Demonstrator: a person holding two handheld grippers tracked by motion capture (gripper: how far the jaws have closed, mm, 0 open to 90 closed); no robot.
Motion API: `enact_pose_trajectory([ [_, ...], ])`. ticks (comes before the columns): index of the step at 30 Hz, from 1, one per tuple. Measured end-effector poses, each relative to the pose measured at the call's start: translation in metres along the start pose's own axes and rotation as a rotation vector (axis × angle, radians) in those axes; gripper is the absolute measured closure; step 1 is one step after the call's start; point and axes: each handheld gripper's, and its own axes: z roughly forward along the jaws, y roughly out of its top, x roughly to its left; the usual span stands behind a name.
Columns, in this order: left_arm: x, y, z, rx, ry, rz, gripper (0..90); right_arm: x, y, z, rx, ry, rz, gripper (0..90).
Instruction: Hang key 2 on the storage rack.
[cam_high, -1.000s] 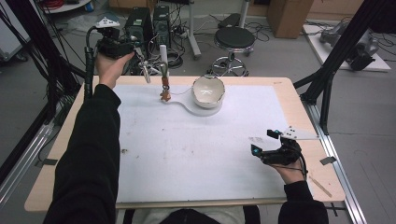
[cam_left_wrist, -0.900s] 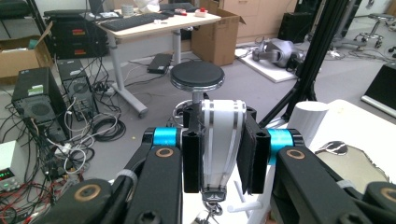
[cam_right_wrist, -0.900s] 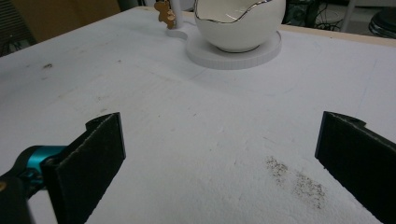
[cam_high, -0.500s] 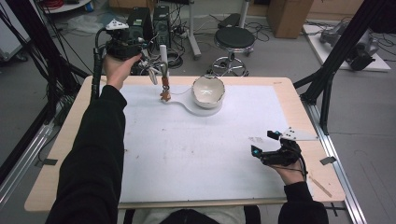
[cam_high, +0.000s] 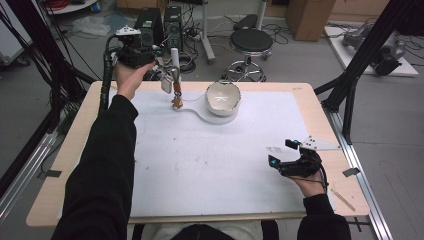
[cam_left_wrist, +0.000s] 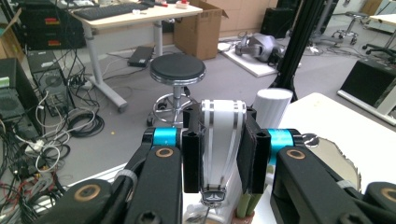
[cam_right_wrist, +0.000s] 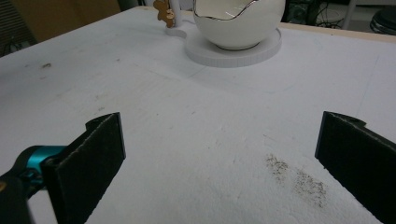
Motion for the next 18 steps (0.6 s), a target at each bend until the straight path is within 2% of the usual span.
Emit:
enact_pose_trajectory([
  [4,0.002,-0.005,0.001,0.011,-0.014,-0.015,73.3,0.0,-0.001,0.0,-0.002,0.006,0.001,0.7],
  [7,0.002,-0.004,0.0,0.002,-0.017,-0.024,68.5,0.0,-0.001,0.0,-0.005,0.007,-0.001,0.6],
  [10,0.005,-0.003,-0.001,0.002,-0.006,-0.056,43.2,0.0,-0.001,-0.001,-0.005,0.01,0.003,0.7],
  [11,0.006,-0.004,-0.002,0.011,-0.009,-0.06,38.4,0.0,-0.001,-0.001,-0.007,0.01,0.002,0.7],
  [15,0.012,-0.007,-0.003,0.076,-0.073,-0.108,10.5,0.0,-0.002,-0.001,-0.007,0.01,0.002,0.7],
  [16,0.013,-0.007,-0.004,0.095,-0.071,-0.106,2.4,0.0,-0.002,-0.001,-0.008,0.01,-0.002,0.6],
  [18,0.013,-0.009,-0.007,0.104,-0.075,-0.089,1.7,0.0,-0.003,-0.001,-0.007,0.008,-0.001,0.6],
])
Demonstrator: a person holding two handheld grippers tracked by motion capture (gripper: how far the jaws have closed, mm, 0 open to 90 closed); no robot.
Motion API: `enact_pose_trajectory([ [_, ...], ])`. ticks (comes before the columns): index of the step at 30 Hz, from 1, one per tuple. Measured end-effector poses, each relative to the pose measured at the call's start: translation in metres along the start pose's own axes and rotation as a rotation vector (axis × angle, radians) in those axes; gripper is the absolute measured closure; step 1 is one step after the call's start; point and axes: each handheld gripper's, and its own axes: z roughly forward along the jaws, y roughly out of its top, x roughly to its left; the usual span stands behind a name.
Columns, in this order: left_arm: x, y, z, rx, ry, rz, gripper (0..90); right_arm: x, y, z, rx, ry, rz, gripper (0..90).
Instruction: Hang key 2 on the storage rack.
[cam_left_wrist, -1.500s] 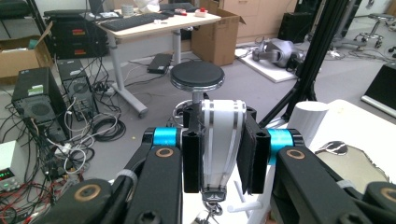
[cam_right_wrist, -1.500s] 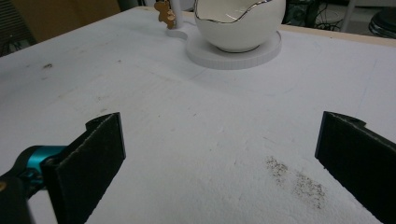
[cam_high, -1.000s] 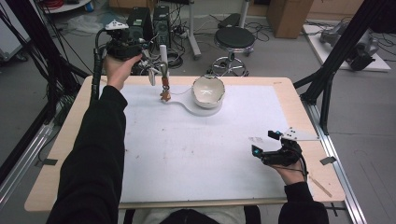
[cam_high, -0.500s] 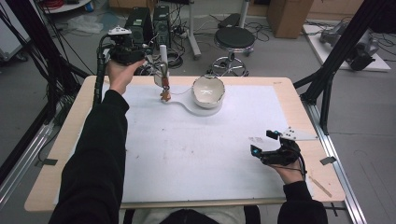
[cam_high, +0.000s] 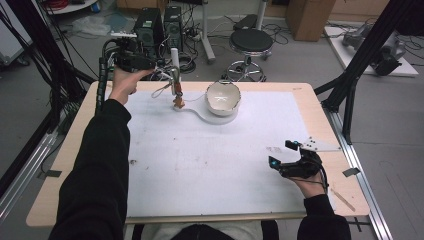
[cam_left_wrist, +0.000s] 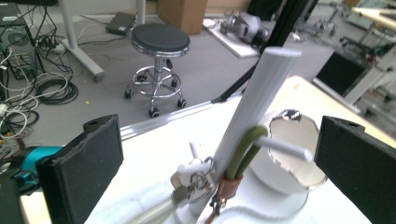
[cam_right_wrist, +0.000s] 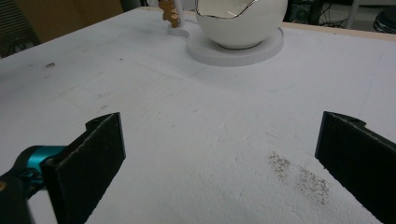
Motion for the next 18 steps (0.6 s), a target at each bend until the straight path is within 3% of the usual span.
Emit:
enact_pose_trajectory([
  [3,0.002,-0.003,-0.007,-0.027,-0.014,0.003,1.7,0.0,0.0,-0.001,0.0,-0.002,0.003,0.7],
  [9,0.003,-0.011,-0.02,-0.002,-0.049,0.021,1.7,0.0,0.0,0.0,0.003,0.006,0.001,0.6],
  [18,-0.002,-0.025,-0.041,0.047,-0.047,0.052,1.7,-0.001,0.0,0.001,0.01,0.005,-0.003,0.6],
])
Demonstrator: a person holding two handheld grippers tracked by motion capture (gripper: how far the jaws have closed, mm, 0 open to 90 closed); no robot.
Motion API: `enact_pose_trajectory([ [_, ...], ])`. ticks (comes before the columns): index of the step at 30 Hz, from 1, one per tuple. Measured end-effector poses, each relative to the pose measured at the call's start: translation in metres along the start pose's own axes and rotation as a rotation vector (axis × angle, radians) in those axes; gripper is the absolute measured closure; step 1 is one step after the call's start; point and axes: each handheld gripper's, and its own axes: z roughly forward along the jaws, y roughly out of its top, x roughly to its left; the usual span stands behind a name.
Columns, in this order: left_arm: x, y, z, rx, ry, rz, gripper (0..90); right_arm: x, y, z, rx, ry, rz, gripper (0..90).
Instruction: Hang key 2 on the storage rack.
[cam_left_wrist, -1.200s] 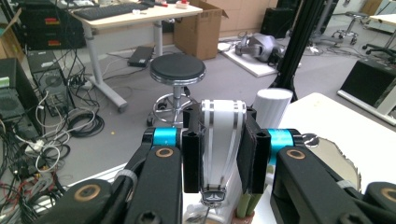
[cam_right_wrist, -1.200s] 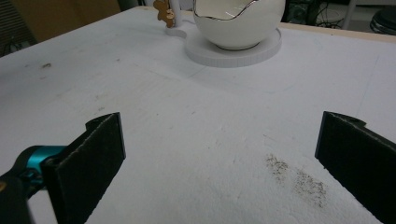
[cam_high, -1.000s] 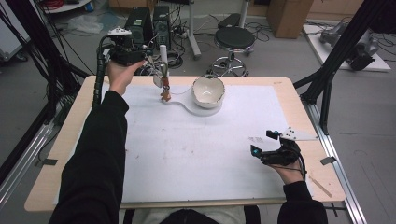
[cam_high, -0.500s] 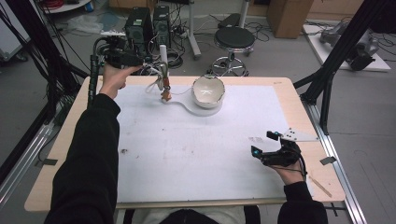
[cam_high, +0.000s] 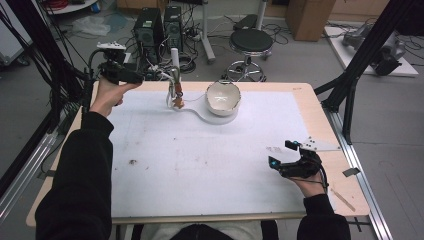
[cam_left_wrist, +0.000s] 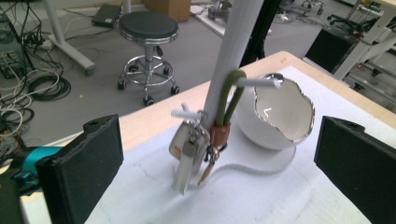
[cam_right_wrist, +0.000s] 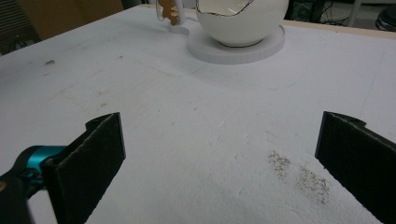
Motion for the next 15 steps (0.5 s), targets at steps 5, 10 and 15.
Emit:
enact_pose_trajectory([
  [5,-0.005,-0.01,-0.014,-0.012,-0.018,0.034,1.7,0.0,0.0,0.002,0.0,0.002,-0.007,0.6],
  [10,-0.01,-0.019,-0.023,-0.002,-0.02,0.045,1.7,0.0,0.0,0.0,-0.001,-0.009,0.008,0.6],
  [15,-0.015,-0.027,-0.025,0.017,-0.033,0.059,1.7,-0.001,0.0,0.001,-0.001,-0.013,0.002,0.6],
])
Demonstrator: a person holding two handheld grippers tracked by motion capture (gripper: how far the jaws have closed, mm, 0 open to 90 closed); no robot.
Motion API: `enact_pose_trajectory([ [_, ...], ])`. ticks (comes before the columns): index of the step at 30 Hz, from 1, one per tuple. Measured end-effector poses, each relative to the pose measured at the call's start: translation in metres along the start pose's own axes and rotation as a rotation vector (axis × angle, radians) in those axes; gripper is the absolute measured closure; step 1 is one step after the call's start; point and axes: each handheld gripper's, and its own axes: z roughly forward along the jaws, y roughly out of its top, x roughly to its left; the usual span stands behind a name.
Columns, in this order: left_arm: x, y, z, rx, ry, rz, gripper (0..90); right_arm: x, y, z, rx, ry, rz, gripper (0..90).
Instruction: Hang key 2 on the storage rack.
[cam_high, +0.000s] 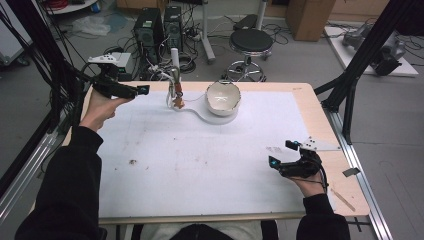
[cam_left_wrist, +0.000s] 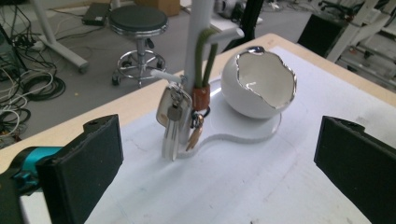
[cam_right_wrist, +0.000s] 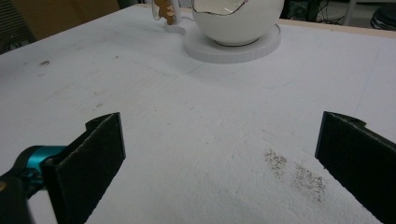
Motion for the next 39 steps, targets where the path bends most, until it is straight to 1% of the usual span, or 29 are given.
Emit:
enact_pose_trajectory([
  [5,-0.005,-0.007,-0.001,-0.003,-0.015,0.0,1.7,0.001,0.0,0.001,0.005,-0.001,0.0,0.6],
  [8,-0.009,-0.013,-0.002,0.004,-0.023,0.002,1.7,0.002,0.0,0.0,0.006,-0.004,0.0,0.6],
  [10,-0.011,-0.02,-0.002,0.007,-0.022,-0.004,1.7,0.003,0.0,-0.001,0.005,-0.004,0.003,0.6],
  [13,-0.014,-0.03,-0.004,0.015,-0.021,0.003,1.7,0.004,0.0,-0.002,0.003,-0.002,-0.004,0.6],
  [14,-0.016,-0.033,-0.004,0.015,-0.023,-0.001,1.7,0.004,0.0,-0.002,0.001,-0.005,-0.007,0.6],
  [15,-0.017,-0.037,-0.005,0.013,-0.028,-0.002,1.7,0.005,0.0,-0.002,0.006,-0.001,0.002,0.6],
  [18,-0.021,-0.047,-0.007,0.007,-0.033,0.002,1.7,0.004,0.001,-0.001,0.003,-0.003,-0.007,0.6],
  [19,-0.022,-0.05,-0.008,0.007,-0.034,0.004,1.7,0.005,0.001,0.0,0.004,-0.003,-0.001,0.6],
  [22,-0.027,-0.06,-0.01,0.01,-0.039,0.01,1.7,0.006,0.001,0.001,0.004,-0.001,-0.003,0.6],
  [23,-0.029,-0.063,-0.01,0.004,-0.042,0.006,1.7,0.006,0.001,0.001,0.003,-0.001,-0.009,0.6],
  [24,-0.03,-0.067,-0.011,0.005,-0.045,0.01,1.7,0.006,0.001,0.001,0.006,-0.003,-0.005,0.6],
  [27,-0.035,-0.077,-0.013,0.021,-0.046,0.018,1.7,0.004,0.001,0.001,0.008,-0.004,-0.008,0.6],
  [28,-0.036,-0.079,-0.014,0.029,-0.043,0.019,1.7,0.005,0.001,0.0,0.012,-0.006,0.0,0.6],
  [30,-0.038,-0.086,-0.015,0.038,-0.042,0.016,1.7,0.005,0.001,0.0,0.011,-0.006,-0.001,0.6],
  [31,-0.04,-0.089,-0.017,0.039,-0.041,0.021,1.7,0.005,0.001,0.0,0.011,-0.005,-0.003,0.6],
  [33,-0.045,-0.096,-0.018,0.035,-0.05,0.017,1.7,0.004,0.001,0.001,0.009,-0.004,-0.014,0.6],
  [34,-0.047,-0.1,-0.019,0.031,-0.052,0.015,1.7,0.005,0.001,0.001,0.011,-0.002,-0.009,0.6],
  [35,-0.048,-0.104,-0.019,0.039,-0.051,0.015,1.7,0.006,0.001,0.0,0.019,0.0,-0.003,0.6],
  [39,-0.054,-0.118,-0.021,0.066,-0.053,0.019,1.7,0.006,0.0,0.0,0.019,-0.006,-0.008,0.6],
])
